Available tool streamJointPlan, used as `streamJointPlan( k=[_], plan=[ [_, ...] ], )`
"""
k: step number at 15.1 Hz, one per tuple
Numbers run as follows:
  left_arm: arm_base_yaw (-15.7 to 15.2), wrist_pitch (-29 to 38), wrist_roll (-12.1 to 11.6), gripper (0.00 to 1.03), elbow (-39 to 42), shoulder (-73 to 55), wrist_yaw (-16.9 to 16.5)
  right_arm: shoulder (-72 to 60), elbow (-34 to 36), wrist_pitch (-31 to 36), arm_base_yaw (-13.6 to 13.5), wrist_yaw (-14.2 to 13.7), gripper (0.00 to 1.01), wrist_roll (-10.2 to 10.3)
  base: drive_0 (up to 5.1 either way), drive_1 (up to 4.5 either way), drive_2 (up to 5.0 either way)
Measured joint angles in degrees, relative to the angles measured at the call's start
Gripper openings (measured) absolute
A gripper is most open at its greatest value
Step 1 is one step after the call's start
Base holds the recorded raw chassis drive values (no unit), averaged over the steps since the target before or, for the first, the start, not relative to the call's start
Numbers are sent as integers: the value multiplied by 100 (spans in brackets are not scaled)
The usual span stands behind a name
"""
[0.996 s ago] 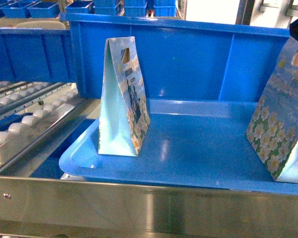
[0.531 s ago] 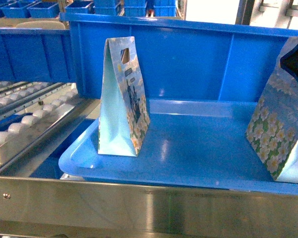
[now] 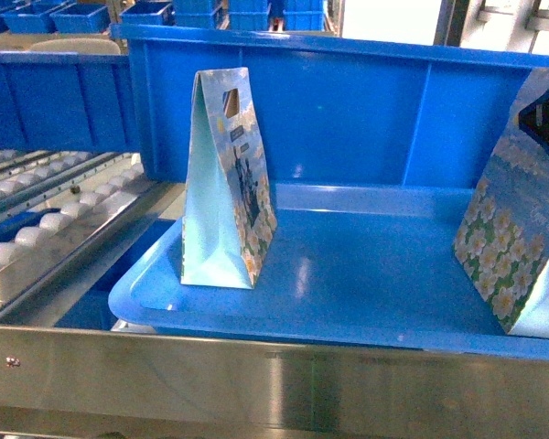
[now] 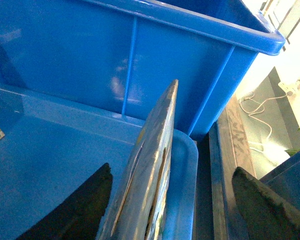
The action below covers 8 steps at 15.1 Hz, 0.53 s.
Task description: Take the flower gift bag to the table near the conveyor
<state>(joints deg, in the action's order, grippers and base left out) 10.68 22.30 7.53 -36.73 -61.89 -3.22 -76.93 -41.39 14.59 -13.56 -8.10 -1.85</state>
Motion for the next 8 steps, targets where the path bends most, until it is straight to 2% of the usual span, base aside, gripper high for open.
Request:
streamJointPlan(
  k=[6, 8],
  plan=[
    [0, 0, 0, 98, 0, 0, 2, -22, 184, 192, -72, 44, 3, -42, 0, 0, 0],
    [0, 0, 0, 98, 0, 0, 2, 127, 297, 240, -74, 98, 3, -55, 0, 0, 0]
  ],
)
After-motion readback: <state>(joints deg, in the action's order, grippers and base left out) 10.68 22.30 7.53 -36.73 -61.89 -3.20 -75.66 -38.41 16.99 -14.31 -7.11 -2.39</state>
